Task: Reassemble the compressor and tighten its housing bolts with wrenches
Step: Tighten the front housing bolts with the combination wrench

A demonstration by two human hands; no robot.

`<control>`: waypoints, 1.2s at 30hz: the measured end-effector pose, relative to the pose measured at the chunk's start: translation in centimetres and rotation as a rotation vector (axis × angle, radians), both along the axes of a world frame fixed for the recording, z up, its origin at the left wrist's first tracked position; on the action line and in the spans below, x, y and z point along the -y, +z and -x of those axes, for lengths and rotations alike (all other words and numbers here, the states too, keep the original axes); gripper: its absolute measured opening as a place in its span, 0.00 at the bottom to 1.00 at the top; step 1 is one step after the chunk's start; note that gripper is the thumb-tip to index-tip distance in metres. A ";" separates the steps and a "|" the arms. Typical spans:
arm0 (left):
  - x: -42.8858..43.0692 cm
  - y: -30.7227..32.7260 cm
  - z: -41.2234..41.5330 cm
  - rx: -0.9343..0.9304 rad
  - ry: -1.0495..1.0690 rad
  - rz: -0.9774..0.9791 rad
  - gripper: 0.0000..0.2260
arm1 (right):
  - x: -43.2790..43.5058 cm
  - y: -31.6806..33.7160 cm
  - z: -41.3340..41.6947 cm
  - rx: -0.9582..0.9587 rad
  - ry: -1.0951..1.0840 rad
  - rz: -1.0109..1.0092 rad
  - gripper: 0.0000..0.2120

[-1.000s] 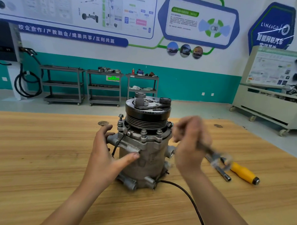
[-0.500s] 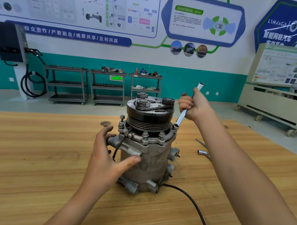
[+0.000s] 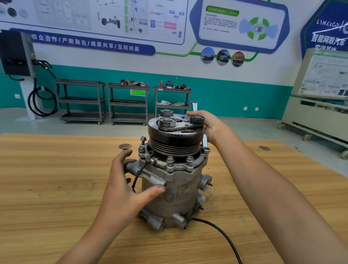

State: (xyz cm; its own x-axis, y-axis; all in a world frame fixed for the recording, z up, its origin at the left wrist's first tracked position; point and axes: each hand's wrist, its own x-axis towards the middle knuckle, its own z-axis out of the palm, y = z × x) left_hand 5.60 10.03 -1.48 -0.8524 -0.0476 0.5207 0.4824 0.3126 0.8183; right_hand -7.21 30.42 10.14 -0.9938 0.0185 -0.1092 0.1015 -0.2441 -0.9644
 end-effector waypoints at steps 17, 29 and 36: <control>-0.3 0.0 -0.3 0.015 0.028 0.014 0.45 | -3.8 -2.1 -6.7 -0.168 -0.414 0.853 0.15; -0.5 0.0 -0.6 0.011 0.048 0.016 0.46 | -0.2 -3.5 -13.5 -0.653 -0.781 0.577 0.10; -0.5 -0.1 -0.5 0.006 0.046 0.027 0.46 | 1.2 -5.8 -14.8 -0.870 -0.782 0.379 0.12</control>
State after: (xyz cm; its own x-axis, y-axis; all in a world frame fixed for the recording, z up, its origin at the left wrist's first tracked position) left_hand 6.13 10.55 -1.58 -0.8528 -0.0726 0.5172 0.4622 0.3562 0.8121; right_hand 7.64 29.18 4.30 -0.4743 0.7531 0.4560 -0.8392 -0.2303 -0.4926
